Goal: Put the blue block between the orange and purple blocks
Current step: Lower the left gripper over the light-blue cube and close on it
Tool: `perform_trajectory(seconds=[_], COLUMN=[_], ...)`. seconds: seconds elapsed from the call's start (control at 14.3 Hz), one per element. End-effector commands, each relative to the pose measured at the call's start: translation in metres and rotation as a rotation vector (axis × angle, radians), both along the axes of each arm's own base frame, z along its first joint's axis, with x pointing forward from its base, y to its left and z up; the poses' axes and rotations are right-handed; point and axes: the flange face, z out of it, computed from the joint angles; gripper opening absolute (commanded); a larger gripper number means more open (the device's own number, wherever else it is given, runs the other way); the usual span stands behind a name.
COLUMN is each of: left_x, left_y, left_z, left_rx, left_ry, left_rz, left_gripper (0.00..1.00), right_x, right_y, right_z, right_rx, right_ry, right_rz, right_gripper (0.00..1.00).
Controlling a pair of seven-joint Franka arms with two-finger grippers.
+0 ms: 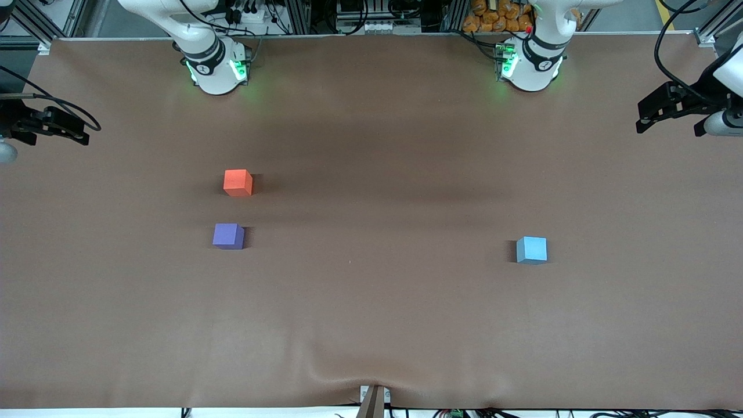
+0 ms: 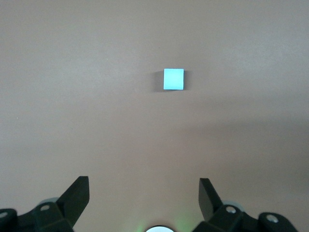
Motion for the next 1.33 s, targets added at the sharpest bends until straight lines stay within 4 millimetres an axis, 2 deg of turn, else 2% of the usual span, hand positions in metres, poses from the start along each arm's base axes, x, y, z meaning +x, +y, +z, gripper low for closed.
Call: perform_trajectory(seconds=[0.0, 0.14, 0.21, 0.35, 0.49, 0.63, 0.77, 0.98, 1.05, 1.26], left_x=[-0.003, 0.005, 0.016, 0.050, 0.082, 0.112, 0.130, 0.144, 0.145, 0.144], left_y=[0.001, -0.001, -0.006, -0.011, -0.021, -0.027, -0.050, -0.061, -0.068, -0.061], left_z=[0.006, -0.006, -0.024, -0.079, -0.118, -0.170, -0.225, -0.300, -0.318, -0.365], left_rx=[0.019, 0.019, 0.021, 0.018, 0.007, -0.011, -0.012, -0.001, 0.001, -0.001], left_ry=[0.004, 0.026, 0.057, 0.121, 0.076, 0.070, 0.092, 0.136, 0.145, 0.152], left_rz=[-0.016, -0.012, -0.012, -0.001, 0.007, 0.009, 0.023, 0.054, 0.049, 0.058], left_gripper=[1.00, 1.00, 1.00, 1.00, 1.00, 1.00, 1.00, 1.00, 1.00, 1.00], right_x=[0.003, 0.003, 0.004, 0.006, 0.005, 0.005, 0.006, 0.006, 0.005, 0.005], right_y=[-0.004, -0.002, 0.000, -0.002, -0.002, -0.002, 0.000, 0.001, 0.000, -0.001], right_z=[0.005, 0.005, 0.004, 0.001, 0.002, 0.007, 0.011, 0.011, 0.011, 0.011], right_rx=[-0.013, -0.012, -0.015, -0.014, -0.015, -0.014, -0.011, 0.000, 0.000, 0.000], right_ry=[0.001, -0.002, -0.004, 0.002, 0.004, -0.007, -0.016, -0.018, -0.016, -0.016], right_rz=[-0.014, -0.012, -0.007, -0.012, -0.011, -0.011, -0.006, -0.007, -0.005, -0.005], right_gripper=[1.00, 1.00, 1.00, 1.00, 1.00, 1.00, 1.00, 1.00, 1.00, 1.00])
